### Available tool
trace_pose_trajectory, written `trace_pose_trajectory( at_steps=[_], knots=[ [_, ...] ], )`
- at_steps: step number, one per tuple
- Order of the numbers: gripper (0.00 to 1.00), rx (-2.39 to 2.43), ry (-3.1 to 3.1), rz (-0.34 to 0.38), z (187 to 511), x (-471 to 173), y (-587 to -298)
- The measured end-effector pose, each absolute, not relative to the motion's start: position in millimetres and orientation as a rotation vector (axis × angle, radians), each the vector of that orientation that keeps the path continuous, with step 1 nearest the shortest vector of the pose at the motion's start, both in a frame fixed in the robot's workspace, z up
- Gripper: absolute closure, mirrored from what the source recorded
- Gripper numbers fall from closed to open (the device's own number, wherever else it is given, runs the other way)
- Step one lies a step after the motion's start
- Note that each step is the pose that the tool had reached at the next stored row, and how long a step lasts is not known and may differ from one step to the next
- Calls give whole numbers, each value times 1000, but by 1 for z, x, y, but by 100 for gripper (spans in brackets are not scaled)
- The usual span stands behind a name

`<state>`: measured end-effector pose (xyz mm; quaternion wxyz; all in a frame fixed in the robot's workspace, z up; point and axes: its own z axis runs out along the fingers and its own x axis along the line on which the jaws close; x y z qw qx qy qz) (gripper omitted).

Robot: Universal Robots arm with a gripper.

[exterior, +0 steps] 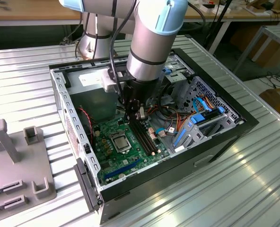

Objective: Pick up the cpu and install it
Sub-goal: 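Install the first cpu locking lever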

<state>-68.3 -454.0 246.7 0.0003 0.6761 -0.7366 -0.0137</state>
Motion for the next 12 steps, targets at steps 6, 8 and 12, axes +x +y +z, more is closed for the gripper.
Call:
trace_pose_trajectory(
  at_steps=[6,8,12],
  knots=[
    [89,2129,-2317,-35,247,-71,-456],
    [89,2129,-2317,-35,247,-71,-457],
    [89,2129,-2317,-35,246,-71,-461]
  ],
)
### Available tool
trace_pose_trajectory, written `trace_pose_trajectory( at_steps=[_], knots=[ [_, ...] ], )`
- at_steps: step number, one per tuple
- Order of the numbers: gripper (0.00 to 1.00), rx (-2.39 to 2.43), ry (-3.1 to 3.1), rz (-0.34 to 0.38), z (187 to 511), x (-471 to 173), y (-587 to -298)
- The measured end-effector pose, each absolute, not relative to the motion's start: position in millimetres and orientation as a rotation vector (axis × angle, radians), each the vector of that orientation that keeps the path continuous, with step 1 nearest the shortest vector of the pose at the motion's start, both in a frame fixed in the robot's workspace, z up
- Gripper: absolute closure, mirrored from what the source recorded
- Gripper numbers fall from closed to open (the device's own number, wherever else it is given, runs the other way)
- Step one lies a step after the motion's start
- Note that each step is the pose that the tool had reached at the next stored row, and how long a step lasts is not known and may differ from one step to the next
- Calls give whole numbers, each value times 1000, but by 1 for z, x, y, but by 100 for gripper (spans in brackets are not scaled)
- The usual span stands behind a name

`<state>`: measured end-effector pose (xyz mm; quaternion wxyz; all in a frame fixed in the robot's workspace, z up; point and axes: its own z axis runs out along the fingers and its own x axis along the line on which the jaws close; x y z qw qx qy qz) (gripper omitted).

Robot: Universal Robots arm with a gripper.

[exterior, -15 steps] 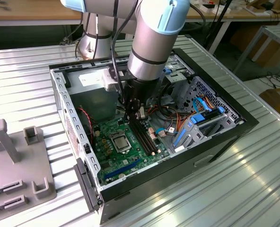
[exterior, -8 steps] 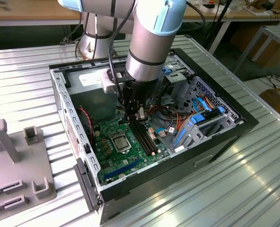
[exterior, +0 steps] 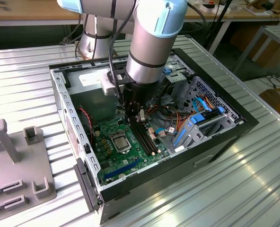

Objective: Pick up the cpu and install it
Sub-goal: 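Install the first cpu locking lever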

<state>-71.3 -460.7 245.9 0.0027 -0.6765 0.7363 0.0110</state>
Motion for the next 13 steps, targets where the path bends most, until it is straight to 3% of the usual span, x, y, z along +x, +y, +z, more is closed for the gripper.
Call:
trace_pose_trajectory(
  at_steps=[13],
  knots=[
    [89,-2122,2310,34,244,-71,-472]
  ],
)
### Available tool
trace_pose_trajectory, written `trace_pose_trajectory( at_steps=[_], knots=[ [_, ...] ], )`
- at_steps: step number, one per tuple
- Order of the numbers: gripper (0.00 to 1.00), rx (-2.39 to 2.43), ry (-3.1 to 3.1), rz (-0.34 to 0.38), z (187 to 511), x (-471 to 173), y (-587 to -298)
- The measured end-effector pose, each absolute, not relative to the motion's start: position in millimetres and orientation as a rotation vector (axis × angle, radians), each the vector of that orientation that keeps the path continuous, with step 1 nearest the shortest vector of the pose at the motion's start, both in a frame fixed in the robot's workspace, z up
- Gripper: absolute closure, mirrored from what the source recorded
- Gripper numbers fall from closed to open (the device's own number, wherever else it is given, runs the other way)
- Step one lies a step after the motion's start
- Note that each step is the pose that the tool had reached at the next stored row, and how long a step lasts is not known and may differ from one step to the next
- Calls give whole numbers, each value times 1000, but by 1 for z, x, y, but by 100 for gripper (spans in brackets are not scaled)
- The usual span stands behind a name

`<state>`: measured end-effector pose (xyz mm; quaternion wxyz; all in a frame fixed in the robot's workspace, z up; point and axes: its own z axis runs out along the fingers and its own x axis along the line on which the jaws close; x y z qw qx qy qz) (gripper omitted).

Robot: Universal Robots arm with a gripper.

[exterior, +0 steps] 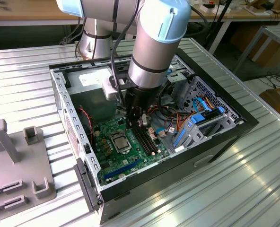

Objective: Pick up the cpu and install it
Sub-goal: 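Install the first cpu locking lever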

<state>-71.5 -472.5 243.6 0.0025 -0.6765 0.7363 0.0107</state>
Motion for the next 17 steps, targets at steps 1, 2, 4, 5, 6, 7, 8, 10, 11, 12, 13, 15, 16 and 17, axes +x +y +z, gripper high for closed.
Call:
trace_pose_trajectory(
  at_steps=[1,2,4,5,6,7,8,10,11,12,13,15,16,17],
  knots=[
    [89,-2122,2310,33,243,-71,-473],
    [89,-2122,2310,33,243,-71,-474],
    [89,-2123,2310,32,243,-71,-475],
    [89,-2123,2311,31,243,-71,-476],
    [89,-2123,2311,31,243,-71,-476],
    [89,-2124,2311,30,242,-71,-477],
    [89,-2124,2311,30,242,-71,-478],
    [89,-2124,2312,29,242,-71,-479],
    [89,-2124,2312,29,242,-71,-480],
    [89,-2124,2312,29,241,-71,-480],
    [89,-2124,2312,29,241,-71,-480],
    [89,-2124,2312,29,241,-71,-480],
    [89,-2124,2312,29,241,-71,-480],
    [89,-2124,2312,28,241,-71,-480]
  ],
)
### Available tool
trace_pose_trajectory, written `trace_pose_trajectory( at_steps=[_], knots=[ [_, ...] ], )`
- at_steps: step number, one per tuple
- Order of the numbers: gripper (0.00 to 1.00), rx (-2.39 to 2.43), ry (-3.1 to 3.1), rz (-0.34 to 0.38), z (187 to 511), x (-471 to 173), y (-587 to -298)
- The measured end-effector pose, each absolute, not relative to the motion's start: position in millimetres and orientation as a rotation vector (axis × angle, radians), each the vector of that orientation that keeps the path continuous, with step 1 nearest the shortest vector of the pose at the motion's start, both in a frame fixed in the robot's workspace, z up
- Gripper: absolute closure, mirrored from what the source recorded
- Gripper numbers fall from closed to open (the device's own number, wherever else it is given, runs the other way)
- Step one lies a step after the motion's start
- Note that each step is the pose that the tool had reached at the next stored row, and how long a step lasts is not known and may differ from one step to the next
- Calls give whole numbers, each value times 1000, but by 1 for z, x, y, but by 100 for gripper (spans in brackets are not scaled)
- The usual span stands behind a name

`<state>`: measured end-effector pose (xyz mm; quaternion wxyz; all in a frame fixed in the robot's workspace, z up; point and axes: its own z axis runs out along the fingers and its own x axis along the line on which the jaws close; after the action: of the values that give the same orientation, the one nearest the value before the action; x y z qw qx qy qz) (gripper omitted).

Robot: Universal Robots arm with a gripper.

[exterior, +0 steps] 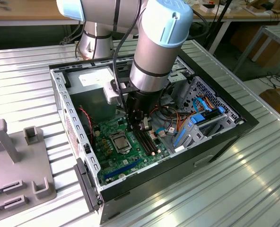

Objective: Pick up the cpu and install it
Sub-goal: 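Install the first cpu locking lever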

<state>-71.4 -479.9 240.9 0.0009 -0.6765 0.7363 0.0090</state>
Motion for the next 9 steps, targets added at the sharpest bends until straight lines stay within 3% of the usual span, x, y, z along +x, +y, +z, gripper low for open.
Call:
trace_pose_trajectory(
  at_steps=[9],
  knots=[
    [89,-2128,2313,24,237,-71,-482]
  ],
)
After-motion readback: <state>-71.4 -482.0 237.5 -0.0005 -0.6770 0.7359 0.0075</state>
